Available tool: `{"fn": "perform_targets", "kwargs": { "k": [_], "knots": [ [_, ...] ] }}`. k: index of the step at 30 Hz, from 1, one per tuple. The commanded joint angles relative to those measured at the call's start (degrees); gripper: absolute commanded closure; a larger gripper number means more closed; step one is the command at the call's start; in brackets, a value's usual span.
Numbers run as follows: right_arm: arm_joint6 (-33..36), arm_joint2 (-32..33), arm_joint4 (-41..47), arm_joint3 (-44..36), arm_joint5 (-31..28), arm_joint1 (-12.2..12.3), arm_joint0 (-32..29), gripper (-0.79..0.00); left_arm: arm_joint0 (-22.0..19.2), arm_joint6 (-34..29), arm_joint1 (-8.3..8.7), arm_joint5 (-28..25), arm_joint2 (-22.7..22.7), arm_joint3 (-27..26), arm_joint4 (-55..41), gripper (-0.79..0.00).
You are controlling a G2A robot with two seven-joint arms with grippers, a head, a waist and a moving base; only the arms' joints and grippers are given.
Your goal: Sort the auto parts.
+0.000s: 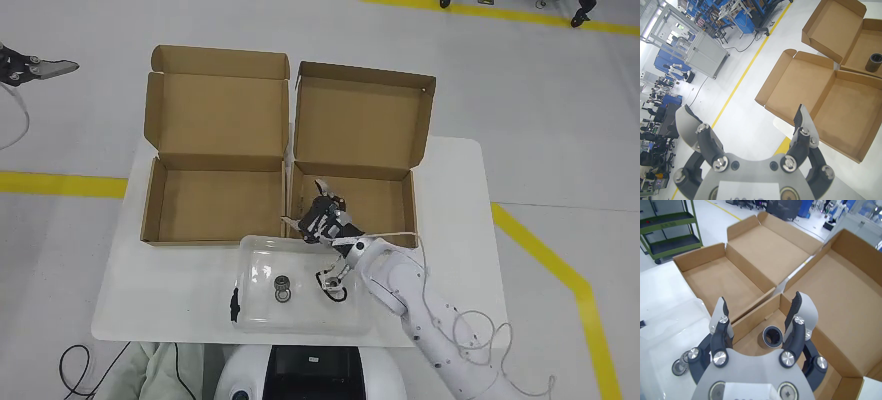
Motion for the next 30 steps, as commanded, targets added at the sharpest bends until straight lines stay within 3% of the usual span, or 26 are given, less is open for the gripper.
{"fn": "perform_targets", "kwargs": {
  "k": [1, 8, 20, 25, 30],
  "knots": [
    [0.28, 0.09, -0.99, -2.32, -2.86, 0.40, -1.04, -0.646, 0.00, 0.00, 0.00, 0.00, 0.00, 0.00, 0.00, -0.785],
    [3.58, 0.80, -2.80, -9.00, -9.91, 1.65, -4.69, -0.736, 0.00, 0.00, 0.00, 0.00, 0.00, 0.00, 0.00, -0.785],
    [3.04, 5.70, -4.57, -13.24, -20.79, 4.53, -13.00, -0.643, 0.00, 0.00, 0.00, 0.00, 0.00, 0.00, 0.00, -0.785],
    [7.16, 7.11, -5.03, -14.21, -23.99, 5.51, -15.80, -0.557, 0.00, 0.00, 0.00, 0.00, 0.00, 0.00, 0.00, -0.785],
    [14.93, 7.14, -3.78, -14.16, -26.49, 6.05, -16.74, -0.548, 0.00, 0.00, 0.00, 0.00, 0.00, 0.00, 0.00, -0.785]
  ]
}}
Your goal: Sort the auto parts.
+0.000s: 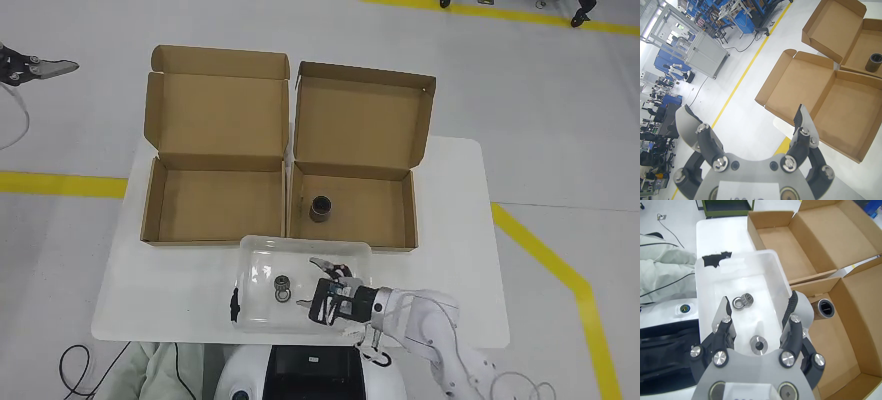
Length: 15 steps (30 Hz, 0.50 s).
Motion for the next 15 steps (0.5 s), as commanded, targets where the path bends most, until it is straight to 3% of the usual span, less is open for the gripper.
{"fn": "perform_targets", "kwargs": {
  "k": [1, 3, 8, 12, 15],
  "knots": [
    [4.05, -0.06, 1.05, 0.16, -0.23, 0.11, -0.05, -0.545, 0.00, 0.00, 0.00, 0.00, 0.00, 0.00, 0.00, -0.785],
    [8.07, -0.26, 2.23, 0.29, -0.15, 0.16, 0.09, -0.493, 0.00, 0.00, 0.00, 0.00, 0.00, 0.00, 0.00, -0.785],
    [15.93, -1.06, 5.62, 1.30, 1.25, 0.13, 1.14, -0.523, 0.00, 0.00, 0.00, 0.00, 0.00, 0.00, 0.00, -0.785],
    [22.00, -2.06, 7.79, 2.35, 2.78, 0.05, 2.19, -0.606, 0.00, 0.00, 0.00, 0.00, 0.00, 0.00, 0.00, -0.785],
    [25.03, -2.55, 8.42, 2.45, 4.43, 0.03, 3.01, -0.610, 0.00, 0.00, 0.00, 0.00, 0.00, 0.00, 0.00, -0.785]
  ]
}}
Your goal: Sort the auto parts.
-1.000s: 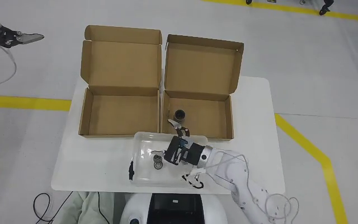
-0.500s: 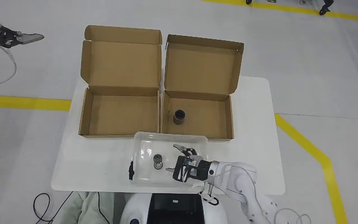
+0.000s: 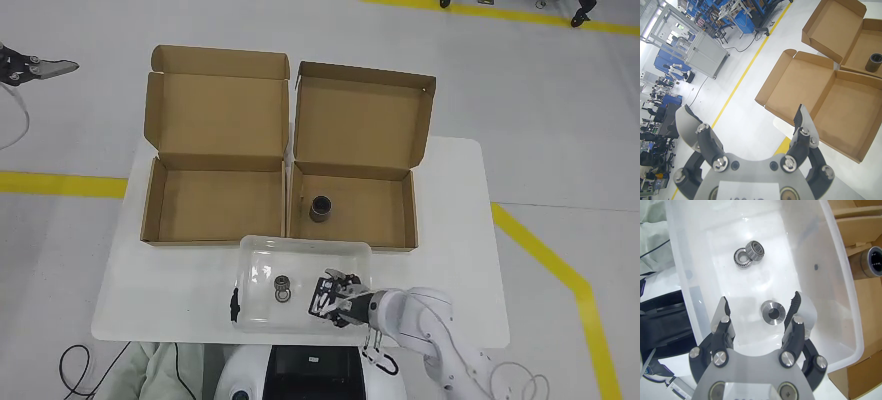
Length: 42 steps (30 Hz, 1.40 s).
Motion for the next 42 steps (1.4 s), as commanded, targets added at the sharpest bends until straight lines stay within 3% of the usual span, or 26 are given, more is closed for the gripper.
{"fn": "perform_targets", "kwargs": {
  "k": [1, 11, 17, 27, 28, 32, 42],
  "knots": [
    [1.31, -0.31, -0.09, -0.09, 1.09, 0.01, 0.47, -0.603, 0.00, 0.00, 0.00, 0.00, 0.00, 0.00, 0.00, -0.785],
    [3.22, -2.32, -0.55, 2.01, 3.90, 0.04, 2.45, -0.551, 0.00, 0.00, 0.00, 0.00, 0.00, 0.00, 0.00, -0.785],
    [3.81, -4.07, -0.52, 4.78, 4.98, -0.20, 4.84, -0.443, 0.00, 0.00, 0.00, 0.00, 0.00, 0.00, 0.00, -0.785],
    [8.38, -6.52, -0.22, 6.42, 7.15, -0.49, 7.21, -0.363, 0.00, 0.00, 0.00, 0.00, 0.00, 0.00, 0.00, -0.785],
    [8.42, -6.60, -0.03, 6.39, 7.33, -0.49, 7.27, -0.323, 0.00, 0.00, 0.00, 0.00, 0.00, 0.00, 0.00, -0.785],
    [8.88, -6.96, 0.24, 6.56, 7.56, -0.45, 7.63, 0.000, 0.00, 0.00, 0.00, 0.00, 0.00, 0.00, 0.00, -0.785],
    [4.96, -8.12, -0.51, 4.30, 6.32, -0.27, 8.86, 0.000, 0.00, 0.00, 0.00, 0.00, 0.00, 0.00, 0.00, -0.785]
  ]
}}
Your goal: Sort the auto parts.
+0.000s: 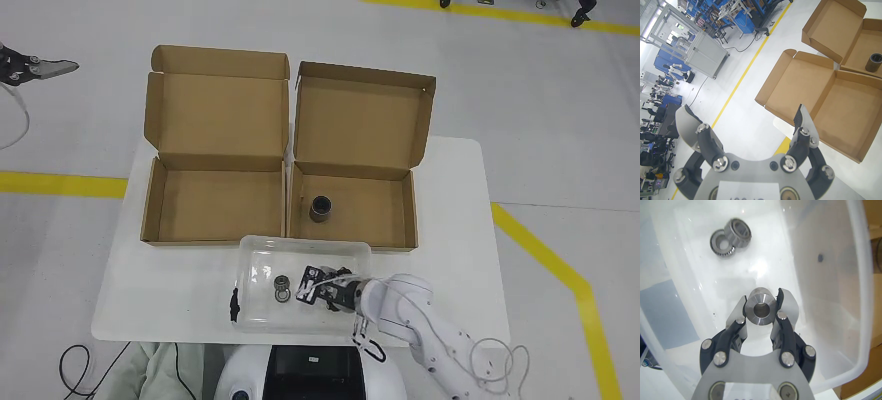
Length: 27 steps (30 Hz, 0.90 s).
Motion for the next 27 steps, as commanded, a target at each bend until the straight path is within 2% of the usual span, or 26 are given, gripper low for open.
{"fn": "perform_targets", "kwargs": {
  "k": [1, 7, 14, 21, 27],
  "knots": [
    [-0.35, -0.49, -0.87, -0.94, -0.27, 0.02, 0.39, 0.000, 0.00, 0.00, 0.00, 0.00, 0.00, 0.00, 0.00, -0.785],
    [-7.96, -2.95, -1.55, -1.37, -1.98, -0.46, 3.26, 0.000, 0.00, 0.00, 0.00, 0.00, 0.00, 0.00, 0.00, -0.785],
    [-22.35, -6.67, -2.68, 1.44, -2.96, -1.79, 8.99, 0.000, 0.00, 0.00, 0.00, 0.00, 0.00, 0.00, 0.00, -0.785],
    [-39.24, -7.96, -3.39, 5.27, 1.08, -3.07, 12.79, 0.000, 0.00, 0.00, 0.00, 0.00, 0.00, 0.00, 0.00, -0.785],
    [-52.77, -6.53, -2.34, 7.83, 6.27, -3.45, 12.25, 0.000, 0.00, 0.00, 0.00, 0.00, 0.00, 0.00, 0.00, -0.785]
  ]
}}
